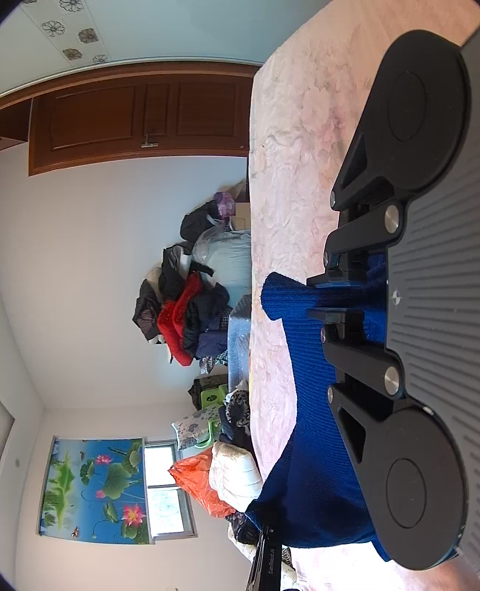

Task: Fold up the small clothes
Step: 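Lift the hem with both tools and fold it over toward the collar, then lower the hem onto the sweater near the collar and open both tools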

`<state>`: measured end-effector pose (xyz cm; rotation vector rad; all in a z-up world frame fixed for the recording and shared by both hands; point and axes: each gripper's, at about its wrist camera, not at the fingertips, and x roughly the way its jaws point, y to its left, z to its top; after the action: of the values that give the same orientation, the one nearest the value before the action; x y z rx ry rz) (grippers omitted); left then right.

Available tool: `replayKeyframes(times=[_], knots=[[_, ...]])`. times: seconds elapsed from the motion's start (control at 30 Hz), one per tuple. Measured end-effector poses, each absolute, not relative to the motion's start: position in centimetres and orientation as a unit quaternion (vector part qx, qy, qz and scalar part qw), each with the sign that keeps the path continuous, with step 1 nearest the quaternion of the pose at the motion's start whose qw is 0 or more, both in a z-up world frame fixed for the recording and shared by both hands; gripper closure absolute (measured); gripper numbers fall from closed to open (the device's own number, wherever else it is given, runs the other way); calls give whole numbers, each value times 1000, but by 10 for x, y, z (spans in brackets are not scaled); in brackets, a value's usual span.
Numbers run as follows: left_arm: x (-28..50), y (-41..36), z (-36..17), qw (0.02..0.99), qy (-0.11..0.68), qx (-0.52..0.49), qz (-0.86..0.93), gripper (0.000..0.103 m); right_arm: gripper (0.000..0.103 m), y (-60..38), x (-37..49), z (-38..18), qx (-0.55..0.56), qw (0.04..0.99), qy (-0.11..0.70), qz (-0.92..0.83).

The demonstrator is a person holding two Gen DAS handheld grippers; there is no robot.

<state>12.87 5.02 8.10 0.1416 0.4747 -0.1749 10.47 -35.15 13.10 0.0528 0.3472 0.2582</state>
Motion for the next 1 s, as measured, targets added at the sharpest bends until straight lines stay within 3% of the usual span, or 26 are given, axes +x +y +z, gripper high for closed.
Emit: replayKeyframes(times=[0.27,0.5,0.67,0.8,1.0], knots=[[186,42,55,958,265,92,-66,98,90,-344,155,109,18,972,201,122],[246,47,19,937,337,73,-54,95,88,-337,201,68,16,958,262,116],[253,86,25,936,352,6,-13,93,70,-335,214,48,24,948,302,100],[233,93,33,938,342,50,-27,93,53,-336,200,62,11,959,268,91],[212,73,24,918,356,120,-130,93,53,-290,209,85,-40,935,277,219]])
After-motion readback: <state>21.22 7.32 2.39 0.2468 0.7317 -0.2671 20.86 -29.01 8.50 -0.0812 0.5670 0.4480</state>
